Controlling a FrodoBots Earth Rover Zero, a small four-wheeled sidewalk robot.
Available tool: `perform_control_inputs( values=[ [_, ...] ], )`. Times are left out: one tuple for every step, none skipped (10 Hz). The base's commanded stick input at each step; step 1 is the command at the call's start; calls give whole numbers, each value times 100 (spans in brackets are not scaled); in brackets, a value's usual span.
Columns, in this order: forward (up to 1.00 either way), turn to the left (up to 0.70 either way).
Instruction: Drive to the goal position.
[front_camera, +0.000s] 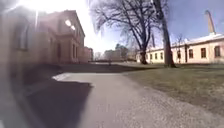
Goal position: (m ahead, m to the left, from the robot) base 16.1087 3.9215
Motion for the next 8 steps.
perform_control_inputs(
  values=[
    [85, 0],
    [85, 0],
    [85, 0],
    [85, 0],
    [85, 0],
    [85, 0],
    [85, 0],
    [85, 0]
  ],
)
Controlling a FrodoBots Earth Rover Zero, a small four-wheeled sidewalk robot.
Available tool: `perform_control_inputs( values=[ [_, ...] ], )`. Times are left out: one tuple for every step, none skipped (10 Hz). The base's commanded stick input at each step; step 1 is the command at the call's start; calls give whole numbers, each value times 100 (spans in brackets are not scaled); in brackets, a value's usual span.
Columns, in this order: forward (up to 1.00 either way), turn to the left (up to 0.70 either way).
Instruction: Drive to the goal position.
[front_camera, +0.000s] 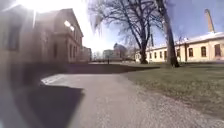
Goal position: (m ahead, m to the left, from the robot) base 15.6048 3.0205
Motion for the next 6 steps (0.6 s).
perform_control_inputs(
  values=[
    [85, 26],
    [85, 34],
    [85, 34],
    [85, 34],
    [85, 34],
    [85, 34]
  ],
)
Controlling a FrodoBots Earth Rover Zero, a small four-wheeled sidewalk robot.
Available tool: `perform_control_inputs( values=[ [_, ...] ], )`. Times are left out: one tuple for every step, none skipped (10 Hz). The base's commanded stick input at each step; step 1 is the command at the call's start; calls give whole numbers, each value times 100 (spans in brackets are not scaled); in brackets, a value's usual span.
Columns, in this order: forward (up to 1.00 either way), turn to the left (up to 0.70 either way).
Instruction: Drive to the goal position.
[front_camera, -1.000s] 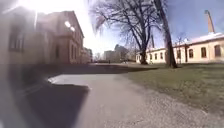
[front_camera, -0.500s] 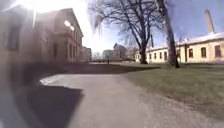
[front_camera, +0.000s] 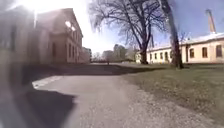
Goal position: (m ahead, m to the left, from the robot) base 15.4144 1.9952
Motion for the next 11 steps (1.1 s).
perform_control_inputs(
  values=[
    [85, 34],
    [85, 34],
    [85, 0],
    [85, 0],
    [85, 0],
    [85, 0],
    [85, 0],
    [85, 0],
    [85, 0],
    [85, 0],
    [85, 0]
  ],
)
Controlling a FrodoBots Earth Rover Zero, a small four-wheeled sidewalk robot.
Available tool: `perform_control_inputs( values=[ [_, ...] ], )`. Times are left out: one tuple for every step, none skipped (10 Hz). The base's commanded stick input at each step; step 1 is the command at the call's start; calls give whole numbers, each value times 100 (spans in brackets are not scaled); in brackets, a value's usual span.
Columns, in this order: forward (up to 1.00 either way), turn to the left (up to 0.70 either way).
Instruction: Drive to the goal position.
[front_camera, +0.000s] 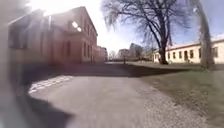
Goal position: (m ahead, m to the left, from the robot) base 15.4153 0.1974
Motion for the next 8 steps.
perform_control_inputs(
  values=[
    [85, 0],
    [85, 0],
    [85, 0],
    [85, 0],
    [85, 0],
    [85, 0],
    [85, 0],
    [85, 0]
  ],
)
